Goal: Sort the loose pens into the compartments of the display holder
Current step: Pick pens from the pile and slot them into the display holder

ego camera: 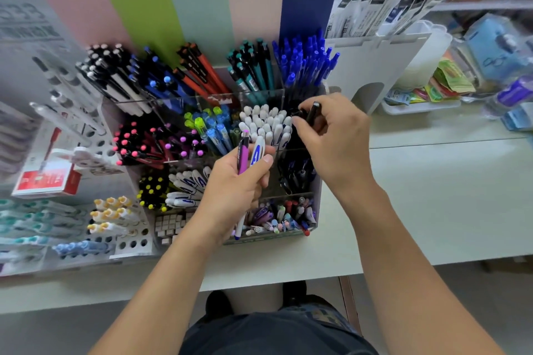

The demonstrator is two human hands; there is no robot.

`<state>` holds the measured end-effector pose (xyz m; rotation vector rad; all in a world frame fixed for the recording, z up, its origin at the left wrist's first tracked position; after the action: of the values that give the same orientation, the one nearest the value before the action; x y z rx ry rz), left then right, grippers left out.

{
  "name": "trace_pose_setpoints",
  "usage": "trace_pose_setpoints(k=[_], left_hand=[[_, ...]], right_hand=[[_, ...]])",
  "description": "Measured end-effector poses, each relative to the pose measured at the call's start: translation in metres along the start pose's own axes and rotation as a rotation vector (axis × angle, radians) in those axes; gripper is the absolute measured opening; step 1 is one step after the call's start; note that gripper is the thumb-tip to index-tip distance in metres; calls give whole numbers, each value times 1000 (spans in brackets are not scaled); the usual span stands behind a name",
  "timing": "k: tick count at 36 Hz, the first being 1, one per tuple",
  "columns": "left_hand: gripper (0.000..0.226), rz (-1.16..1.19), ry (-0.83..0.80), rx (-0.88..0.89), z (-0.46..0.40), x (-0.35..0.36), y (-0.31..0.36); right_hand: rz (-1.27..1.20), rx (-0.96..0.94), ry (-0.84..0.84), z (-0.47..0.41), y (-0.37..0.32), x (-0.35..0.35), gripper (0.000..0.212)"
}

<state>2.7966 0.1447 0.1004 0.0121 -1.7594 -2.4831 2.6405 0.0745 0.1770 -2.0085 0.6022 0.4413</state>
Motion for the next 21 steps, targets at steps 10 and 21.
trace_pose_setpoints(k=[10,21], left_hand=[[24,185,-103,-104,6,5,-4],[38,337,-260,-125,20,7,-7]], right_hand=[[335,-285,80,23,4,7,30],[434,-188,-133,45,3,21,57]])
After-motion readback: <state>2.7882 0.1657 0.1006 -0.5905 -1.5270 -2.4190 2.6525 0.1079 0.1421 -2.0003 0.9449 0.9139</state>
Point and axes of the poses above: each hand's wrist, its own z-axis away from the middle knuckle, its own x-axis out of the palm, y = z × x, the point moved 7 cm from there along -z, towards the middle knuckle, and after that the axes turned 6 degrees about -z, right-handed, at the moved point
